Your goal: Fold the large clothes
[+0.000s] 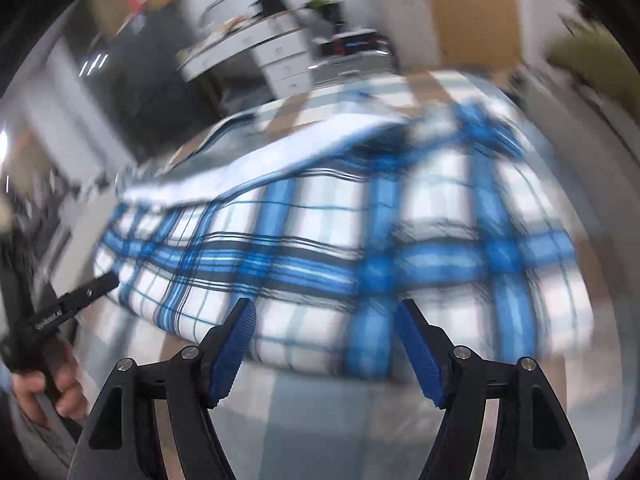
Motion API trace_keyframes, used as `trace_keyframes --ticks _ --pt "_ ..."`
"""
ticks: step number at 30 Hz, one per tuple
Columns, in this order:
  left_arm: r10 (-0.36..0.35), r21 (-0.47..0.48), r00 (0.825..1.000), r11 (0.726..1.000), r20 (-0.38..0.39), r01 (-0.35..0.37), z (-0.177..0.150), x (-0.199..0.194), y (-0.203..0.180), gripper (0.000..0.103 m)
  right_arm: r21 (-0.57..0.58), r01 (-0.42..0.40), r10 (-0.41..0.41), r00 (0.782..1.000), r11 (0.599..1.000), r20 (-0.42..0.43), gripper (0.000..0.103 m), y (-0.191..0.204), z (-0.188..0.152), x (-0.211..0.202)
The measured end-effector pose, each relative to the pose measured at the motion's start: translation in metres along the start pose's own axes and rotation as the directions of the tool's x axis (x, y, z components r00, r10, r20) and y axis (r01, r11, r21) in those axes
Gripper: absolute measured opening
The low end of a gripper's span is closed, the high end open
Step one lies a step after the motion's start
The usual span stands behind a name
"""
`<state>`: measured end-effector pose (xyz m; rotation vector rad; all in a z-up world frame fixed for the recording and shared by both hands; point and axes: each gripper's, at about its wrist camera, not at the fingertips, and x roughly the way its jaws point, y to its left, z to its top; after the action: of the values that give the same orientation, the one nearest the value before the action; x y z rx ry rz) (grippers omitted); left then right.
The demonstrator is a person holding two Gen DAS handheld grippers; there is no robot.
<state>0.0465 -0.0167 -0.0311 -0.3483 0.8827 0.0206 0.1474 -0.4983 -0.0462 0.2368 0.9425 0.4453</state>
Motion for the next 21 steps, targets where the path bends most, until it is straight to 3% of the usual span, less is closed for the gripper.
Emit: trace_keyframes --ticks 2,4,6,9,12,14,15,16,18,21 --pt "-0.048 -0.135 0.999 0.99 -0.016 0.045 -0.004 -0.003 0.023 0.079 0.108 -0.031 0.031 1.0 0.994 0.002 0.073 -0.023 -0.008 -0.01" --pt "-0.112 -0.256 0.994 0.961 -0.02 0.103 -0.009 -0.002 0.043 0.078 0.2 -0.069 0.067 0.998 0.977 0.02 0.073 -0.045 -0.02 -0.021" --pt "-0.174 -0.349 0.985 0.924 -0.019 0.156 -0.013 0.002 0.059 0.078 0.24 -0.054 0.053 0.999 0.969 0.01 0.074 -0.054 -0.027 -0.023" --pt "-0.251 -0.397 0.968 0.889 -0.01 0.226 -0.017 0.008 0.066 0.078 0.249 -0.056 0.054 0.998 0.967 0.016 0.074 -0.059 -0.031 -0.025" --pt "-0.218 -0.395 0.976 0.895 0.018 0.207 -0.011 0.009 0.065 0.075 0.246 -0.075 0.074 0.997 0.966 0.013 0.074 -0.055 -0.026 -0.02" --pt "-0.18 -0.404 0.983 0.897 0.033 0.178 -0.007 0.011 0.065 0.066 0.24 -0.07 0.067 0.998 0.968 0.019 0.074 -0.051 -0.027 -0.019" --pt "-0.151 -0.414 0.988 0.897 0.041 0.154 -0.005 0.014 0.065 0.055 0.235 -0.069 0.066 0.998 0.97 0.02 0.074 -0.05 -0.027 -0.019" --pt "-0.125 -0.417 0.991 0.9 0.037 0.129 -0.005 0.015 0.064 0.033 0.233 -0.066 0.063 0.998 0.97 0.019 0.074 -0.049 -0.027 -0.018" --pt "-0.08 -0.422 0.996 0.903 0.027 0.084 -0.004 0.021 0.063 0.006 0.237 -0.067 0.064 0.998 0.969 0.02 0.074 -0.049 -0.027 -0.017" --pt "-0.058 -0.423 0.997 0.903 0.059 0.078 -0.005 0.023 0.063 0.001 0.251 -0.067 0.062 0.998 0.966 0.03 0.072 -0.052 -0.027 -0.017"
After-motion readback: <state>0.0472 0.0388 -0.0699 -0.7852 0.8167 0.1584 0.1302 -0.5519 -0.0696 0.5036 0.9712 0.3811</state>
